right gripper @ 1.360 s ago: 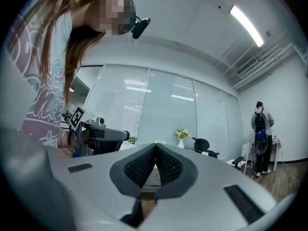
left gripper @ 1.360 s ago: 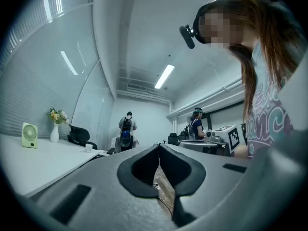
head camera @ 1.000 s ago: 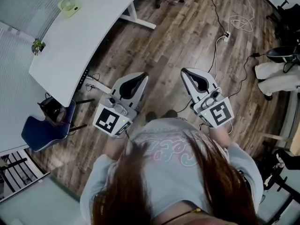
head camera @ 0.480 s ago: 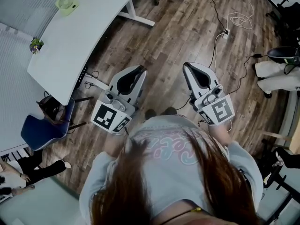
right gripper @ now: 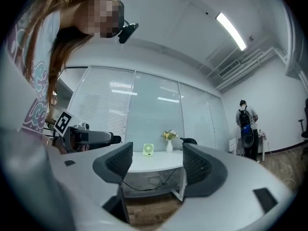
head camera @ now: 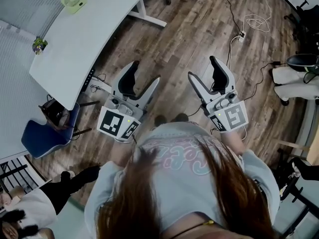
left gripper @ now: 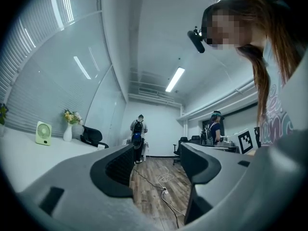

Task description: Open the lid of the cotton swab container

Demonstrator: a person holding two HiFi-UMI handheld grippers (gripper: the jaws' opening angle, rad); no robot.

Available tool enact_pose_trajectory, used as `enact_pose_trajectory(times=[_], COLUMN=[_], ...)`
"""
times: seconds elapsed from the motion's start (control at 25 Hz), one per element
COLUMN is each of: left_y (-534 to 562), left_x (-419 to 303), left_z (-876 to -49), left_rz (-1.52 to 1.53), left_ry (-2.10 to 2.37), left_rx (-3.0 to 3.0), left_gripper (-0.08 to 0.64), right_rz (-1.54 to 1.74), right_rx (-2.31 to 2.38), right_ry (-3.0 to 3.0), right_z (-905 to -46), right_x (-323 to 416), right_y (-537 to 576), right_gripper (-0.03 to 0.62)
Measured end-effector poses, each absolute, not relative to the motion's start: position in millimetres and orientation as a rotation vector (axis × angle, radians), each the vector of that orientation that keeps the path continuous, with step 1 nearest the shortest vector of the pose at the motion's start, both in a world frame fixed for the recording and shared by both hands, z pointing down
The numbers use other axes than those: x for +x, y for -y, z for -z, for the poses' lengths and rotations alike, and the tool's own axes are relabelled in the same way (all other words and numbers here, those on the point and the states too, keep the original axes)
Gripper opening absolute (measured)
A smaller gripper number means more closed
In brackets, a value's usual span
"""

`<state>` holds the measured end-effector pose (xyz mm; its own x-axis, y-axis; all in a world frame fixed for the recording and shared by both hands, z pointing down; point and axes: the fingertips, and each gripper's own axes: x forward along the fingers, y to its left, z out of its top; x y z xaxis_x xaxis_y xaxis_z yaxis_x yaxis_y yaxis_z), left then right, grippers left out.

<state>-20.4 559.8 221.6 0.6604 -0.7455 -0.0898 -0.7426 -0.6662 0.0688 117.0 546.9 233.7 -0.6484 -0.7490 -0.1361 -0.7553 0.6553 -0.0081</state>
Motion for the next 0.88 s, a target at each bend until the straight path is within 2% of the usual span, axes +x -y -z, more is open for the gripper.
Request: enact_pose_trajectory(times=[0.88], left_y=[-566.3], left_x=[-96.7], left_z=[-235.8], left_rz=[0.138], left_ry=[1.187], left_rx=[2.863], left_gripper=[0.276], right_rz=[-0.04], right_rx=[-1.314], right_ry=[-2.732], right_z=[-247.7], right_x=[36.4], right_y=[-560.0], right_gripper=[0.311])
